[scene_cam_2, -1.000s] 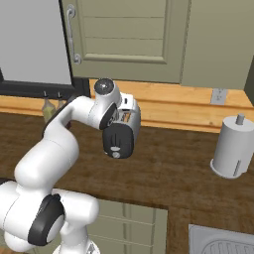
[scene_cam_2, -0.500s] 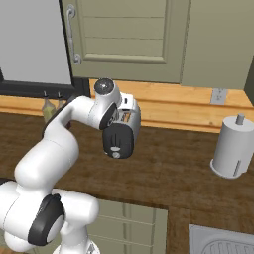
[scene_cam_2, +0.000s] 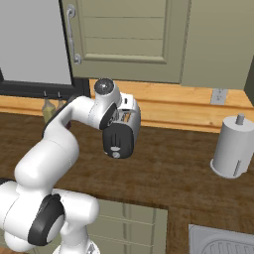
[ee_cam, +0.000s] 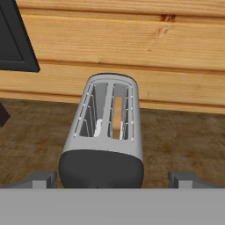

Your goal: Start the toaster. Once the lever pops up, take the bread to the plate on the dining counter.

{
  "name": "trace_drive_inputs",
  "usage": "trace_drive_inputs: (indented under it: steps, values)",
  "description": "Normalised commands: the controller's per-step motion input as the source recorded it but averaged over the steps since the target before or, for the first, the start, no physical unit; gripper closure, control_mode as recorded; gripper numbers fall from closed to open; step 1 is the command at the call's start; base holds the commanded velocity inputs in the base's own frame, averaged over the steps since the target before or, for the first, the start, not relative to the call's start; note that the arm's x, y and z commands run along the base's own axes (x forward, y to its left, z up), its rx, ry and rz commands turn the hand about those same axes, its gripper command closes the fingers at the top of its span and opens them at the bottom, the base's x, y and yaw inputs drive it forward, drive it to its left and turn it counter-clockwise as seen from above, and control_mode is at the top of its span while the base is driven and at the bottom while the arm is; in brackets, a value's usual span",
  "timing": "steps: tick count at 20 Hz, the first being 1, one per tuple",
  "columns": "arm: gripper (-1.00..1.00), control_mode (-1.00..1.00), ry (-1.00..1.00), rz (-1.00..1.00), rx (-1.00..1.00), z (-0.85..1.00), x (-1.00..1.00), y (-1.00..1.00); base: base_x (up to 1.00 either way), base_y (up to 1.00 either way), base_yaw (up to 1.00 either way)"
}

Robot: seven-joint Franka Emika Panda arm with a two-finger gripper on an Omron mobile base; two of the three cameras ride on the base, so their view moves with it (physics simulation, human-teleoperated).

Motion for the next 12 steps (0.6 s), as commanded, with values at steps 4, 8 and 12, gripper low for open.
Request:
trace_drive_inputs:
  steps: [4, 8, 12]
  values:
    - [-1.00, -1.00, 0.00, 0.00, 0.00, 0.00, 0.00, 0.00, 0.00, 0.00, 0.00]
    - [-1.00, -1.00, 0.00, 0.00, 0.00, 0.00, 0.00, 0.00, 0.00, 0.00, 0.00]
    - [-1.00, -1.00, 0.00, 0.00, 0.00, 0.00, 0.00, 0.00, 0.00, 0.00, 0.00]
